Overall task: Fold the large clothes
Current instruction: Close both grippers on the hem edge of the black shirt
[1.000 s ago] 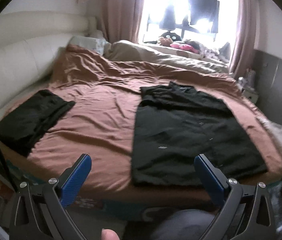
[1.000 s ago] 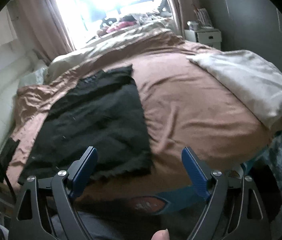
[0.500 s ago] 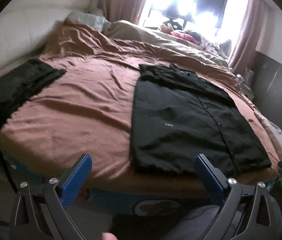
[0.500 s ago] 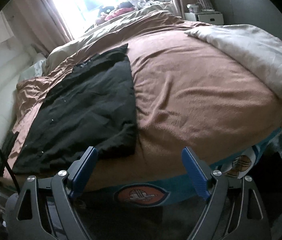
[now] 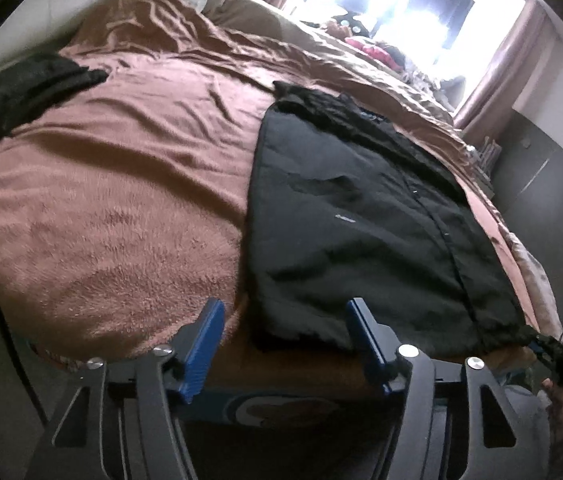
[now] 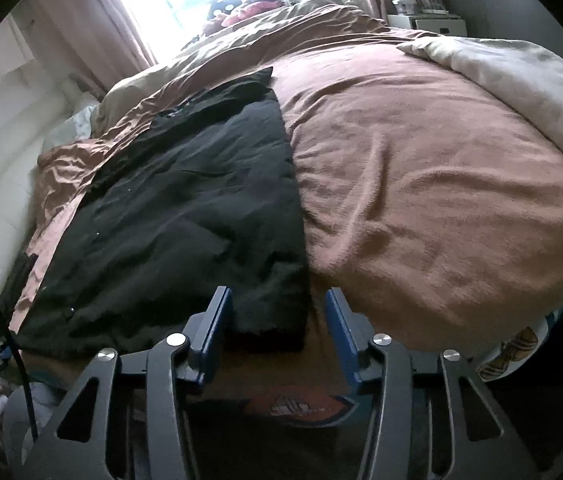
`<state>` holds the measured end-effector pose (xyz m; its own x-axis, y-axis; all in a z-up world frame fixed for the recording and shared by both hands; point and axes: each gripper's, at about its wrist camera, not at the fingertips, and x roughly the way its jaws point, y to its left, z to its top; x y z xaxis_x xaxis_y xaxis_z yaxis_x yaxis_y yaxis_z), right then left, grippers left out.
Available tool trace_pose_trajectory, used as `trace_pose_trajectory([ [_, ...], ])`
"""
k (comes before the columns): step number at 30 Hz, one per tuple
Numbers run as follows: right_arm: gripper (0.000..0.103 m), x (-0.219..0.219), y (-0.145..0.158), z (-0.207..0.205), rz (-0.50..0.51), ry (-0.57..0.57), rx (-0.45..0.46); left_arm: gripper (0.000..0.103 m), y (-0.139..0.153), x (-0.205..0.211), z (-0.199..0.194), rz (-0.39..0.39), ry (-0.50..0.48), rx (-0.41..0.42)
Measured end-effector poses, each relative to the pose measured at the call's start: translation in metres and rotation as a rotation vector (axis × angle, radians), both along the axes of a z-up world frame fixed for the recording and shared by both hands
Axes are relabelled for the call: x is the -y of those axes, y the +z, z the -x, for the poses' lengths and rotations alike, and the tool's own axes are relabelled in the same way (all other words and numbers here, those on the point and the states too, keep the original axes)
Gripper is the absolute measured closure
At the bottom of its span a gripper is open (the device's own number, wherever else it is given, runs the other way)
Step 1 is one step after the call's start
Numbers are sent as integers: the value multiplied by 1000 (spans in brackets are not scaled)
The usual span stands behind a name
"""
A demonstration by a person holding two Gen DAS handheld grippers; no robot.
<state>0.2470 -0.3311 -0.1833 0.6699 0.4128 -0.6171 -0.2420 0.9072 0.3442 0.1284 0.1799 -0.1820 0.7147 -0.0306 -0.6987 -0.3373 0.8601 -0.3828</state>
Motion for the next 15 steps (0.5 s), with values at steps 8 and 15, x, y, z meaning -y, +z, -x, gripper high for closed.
trace_pose_trajectory([
  [8,58,-13,-2,-28,14,-11,-24,60,-18,-14,-32,122,-23,-18],
  [15,75,-9,-6,-28,-39,-35,-55,82,-14,-8,-35,111,-9,-45],
])
